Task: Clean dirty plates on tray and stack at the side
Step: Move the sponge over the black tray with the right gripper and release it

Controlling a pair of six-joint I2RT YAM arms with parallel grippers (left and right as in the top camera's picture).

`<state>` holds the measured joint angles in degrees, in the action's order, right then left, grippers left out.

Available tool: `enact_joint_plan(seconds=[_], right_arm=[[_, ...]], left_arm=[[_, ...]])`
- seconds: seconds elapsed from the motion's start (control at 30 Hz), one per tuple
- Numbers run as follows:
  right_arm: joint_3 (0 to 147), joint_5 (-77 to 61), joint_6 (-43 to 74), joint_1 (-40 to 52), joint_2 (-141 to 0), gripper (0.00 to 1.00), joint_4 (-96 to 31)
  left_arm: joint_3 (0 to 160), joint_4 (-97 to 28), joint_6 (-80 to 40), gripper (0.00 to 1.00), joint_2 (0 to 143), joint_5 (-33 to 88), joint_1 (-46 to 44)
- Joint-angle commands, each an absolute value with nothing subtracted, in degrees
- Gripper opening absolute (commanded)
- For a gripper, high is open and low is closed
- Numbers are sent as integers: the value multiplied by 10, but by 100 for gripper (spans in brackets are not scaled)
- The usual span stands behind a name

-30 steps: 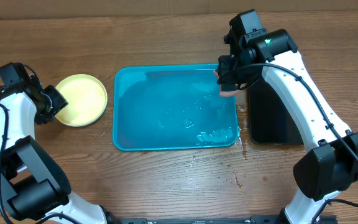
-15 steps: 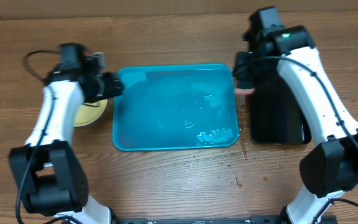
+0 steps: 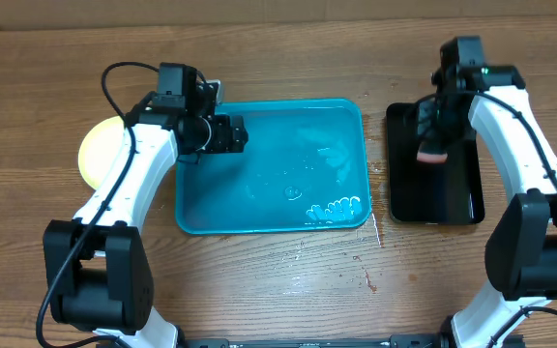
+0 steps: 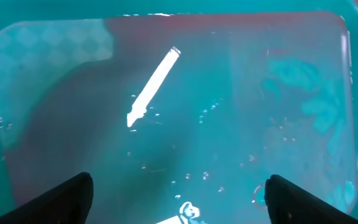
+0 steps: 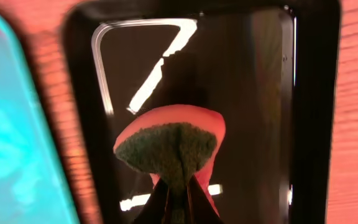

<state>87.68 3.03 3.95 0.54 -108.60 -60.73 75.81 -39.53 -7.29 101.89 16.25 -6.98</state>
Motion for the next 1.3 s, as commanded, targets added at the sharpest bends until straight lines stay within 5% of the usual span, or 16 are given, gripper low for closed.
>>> enact_joint_plan(seconds=[0.0, 0.53, 1.03, 1.27], right_arm=[[826, 40, -31, -18, -1078, 4, -565], [698, -34, -50, -61, -1078, 5, -422], [982, -124, -44, -61, -1044, 87, -676], [1094, -138, -44, -61, -973, 100, -753]], left_arm=[[760, -392, -72, 90, 1005, 159, -79], [760, -383, -73, 92, 1005, 159, -80], [760, -383, -73, 100, 1005, 144, -80], [760, -383, -73, 100, 1005, 144, -80]])
